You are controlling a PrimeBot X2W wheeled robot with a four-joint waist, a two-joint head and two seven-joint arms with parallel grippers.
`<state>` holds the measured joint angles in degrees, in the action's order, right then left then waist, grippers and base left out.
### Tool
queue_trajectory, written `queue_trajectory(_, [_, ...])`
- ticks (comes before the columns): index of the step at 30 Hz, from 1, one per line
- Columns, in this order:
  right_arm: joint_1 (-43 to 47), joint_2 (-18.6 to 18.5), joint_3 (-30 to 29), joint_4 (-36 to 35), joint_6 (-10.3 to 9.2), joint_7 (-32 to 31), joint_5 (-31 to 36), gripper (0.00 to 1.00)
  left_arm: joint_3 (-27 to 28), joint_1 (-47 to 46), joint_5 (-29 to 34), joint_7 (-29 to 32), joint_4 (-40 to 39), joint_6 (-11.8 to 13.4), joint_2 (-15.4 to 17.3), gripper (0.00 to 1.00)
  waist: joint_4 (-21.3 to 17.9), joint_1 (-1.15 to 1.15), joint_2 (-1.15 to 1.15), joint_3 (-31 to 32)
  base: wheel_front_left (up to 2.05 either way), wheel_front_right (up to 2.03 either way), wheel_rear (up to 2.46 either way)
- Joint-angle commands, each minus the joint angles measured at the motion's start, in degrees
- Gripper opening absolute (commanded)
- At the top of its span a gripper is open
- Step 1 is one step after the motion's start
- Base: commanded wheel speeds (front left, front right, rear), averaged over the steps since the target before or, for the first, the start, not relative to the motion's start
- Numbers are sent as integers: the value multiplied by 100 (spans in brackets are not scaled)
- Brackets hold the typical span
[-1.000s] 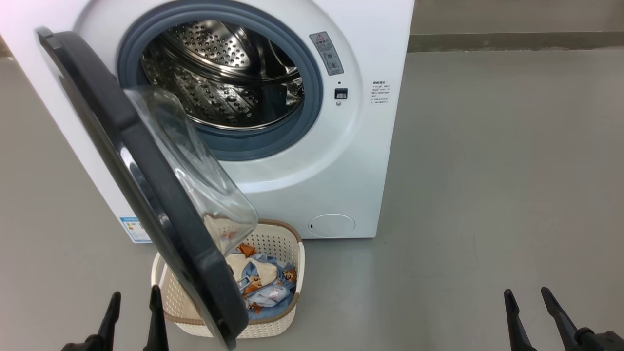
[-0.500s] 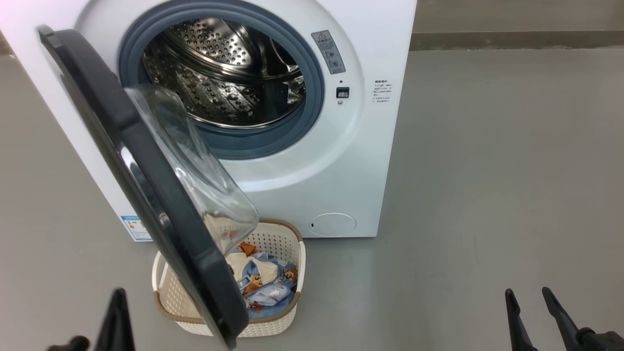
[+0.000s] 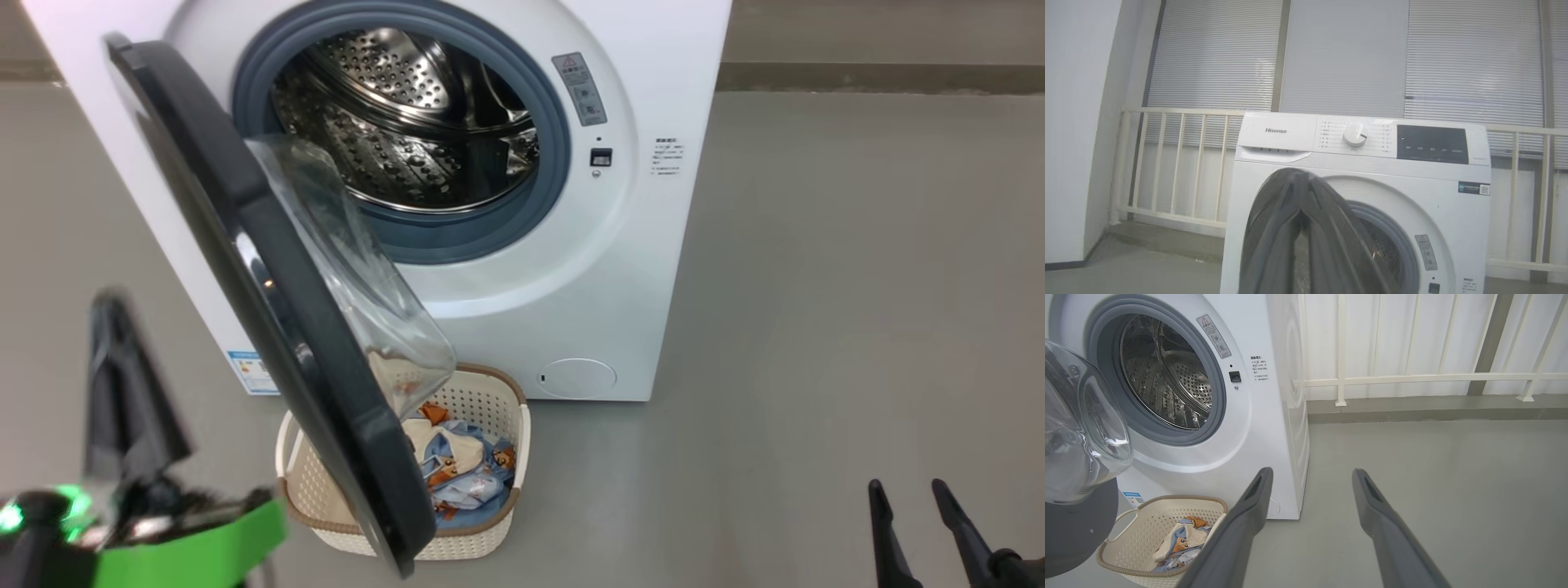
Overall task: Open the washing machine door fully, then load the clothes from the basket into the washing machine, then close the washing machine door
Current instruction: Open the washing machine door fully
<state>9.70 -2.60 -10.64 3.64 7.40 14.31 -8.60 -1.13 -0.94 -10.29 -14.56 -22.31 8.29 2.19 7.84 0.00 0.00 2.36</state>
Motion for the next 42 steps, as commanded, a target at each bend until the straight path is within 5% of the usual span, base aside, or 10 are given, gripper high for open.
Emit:
queue_trajectory(1, [-34,-62,68,-163,9,69,-13,100,-25,-418,12,76,-388,-19,69,0,65,0,0,12,0,0,0])
queue_trajectory(5, [-19,-43,20,-156,9,69,-24,100,-1237,-1080,-175,710,-1033,-43,69,0,195,0,0,18,0,0,0])
queue_trajectory(9, [-43,-33,13,-158,9,69,-36,100,-2526,-1481,-614,1284,-904,273,69,0,309,0,0,0,0,0,0])
queue_trajectory(16, [-90,-30,-35,-155,9,69,-121,100,-3542,-1558,-964,1823,-162,705,69,0,450,0,0,-96,0,0,0])
queue_trajectory(26, [-163,-29,-41,-162,9,69,-142,100,-3864,-1475,-1265,1964,1020,755,83,0,662,0,0,-229,0,0,0])
queue_trajectory(42, [-223,-28,-64,-226,9,69,-30,100,-3800,-1160,-1448,1923,1528,905,156,0,1093,0,0,-456,0,0,0])
